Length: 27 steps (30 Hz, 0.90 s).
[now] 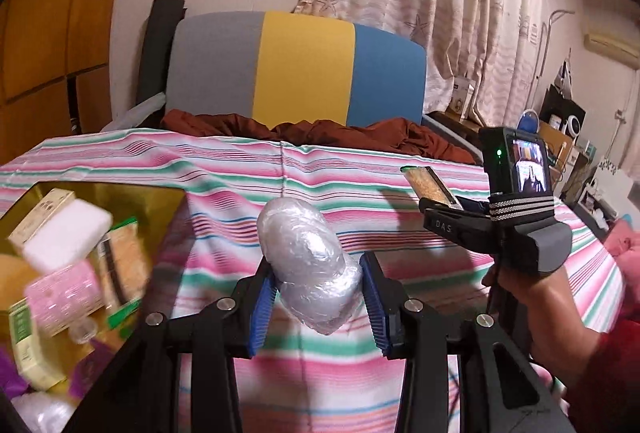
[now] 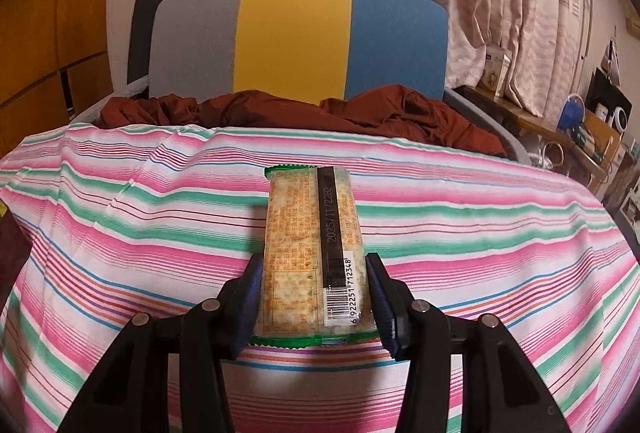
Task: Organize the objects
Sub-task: 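Carry the plastic-wrapped bundle into the gold tray and open the left tool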
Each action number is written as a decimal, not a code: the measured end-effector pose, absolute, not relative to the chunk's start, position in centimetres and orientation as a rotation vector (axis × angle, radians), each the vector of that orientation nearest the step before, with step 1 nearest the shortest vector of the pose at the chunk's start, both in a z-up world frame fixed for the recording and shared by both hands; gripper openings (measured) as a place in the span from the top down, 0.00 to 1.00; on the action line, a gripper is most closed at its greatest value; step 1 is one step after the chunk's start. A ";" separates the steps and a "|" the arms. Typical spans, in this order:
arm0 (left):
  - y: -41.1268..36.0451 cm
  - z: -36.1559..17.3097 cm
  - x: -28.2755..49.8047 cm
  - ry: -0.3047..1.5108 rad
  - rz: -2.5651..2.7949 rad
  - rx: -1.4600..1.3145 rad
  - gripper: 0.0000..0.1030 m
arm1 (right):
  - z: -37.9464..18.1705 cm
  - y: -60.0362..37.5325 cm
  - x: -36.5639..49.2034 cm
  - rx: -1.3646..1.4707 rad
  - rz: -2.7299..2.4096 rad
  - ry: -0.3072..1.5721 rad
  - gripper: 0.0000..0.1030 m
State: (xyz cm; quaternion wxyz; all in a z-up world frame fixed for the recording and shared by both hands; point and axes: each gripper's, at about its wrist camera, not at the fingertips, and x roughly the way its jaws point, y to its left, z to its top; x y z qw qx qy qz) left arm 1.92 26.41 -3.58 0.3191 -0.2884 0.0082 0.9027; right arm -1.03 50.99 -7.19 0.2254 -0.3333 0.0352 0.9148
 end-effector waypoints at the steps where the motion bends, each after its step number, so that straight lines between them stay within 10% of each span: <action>1: 25.6 -3.3 2.1 0.011 2.380 -0.759 0.60 | -7.1 50.9 -1.0 -0.915 2.527 0.097 0.52; 27: 6.2 -3.1 -2.5 -0.250 2.671 -0.987 0.59 | -4.9 44.8 1.8 -0.904 2.709 0.126 0.52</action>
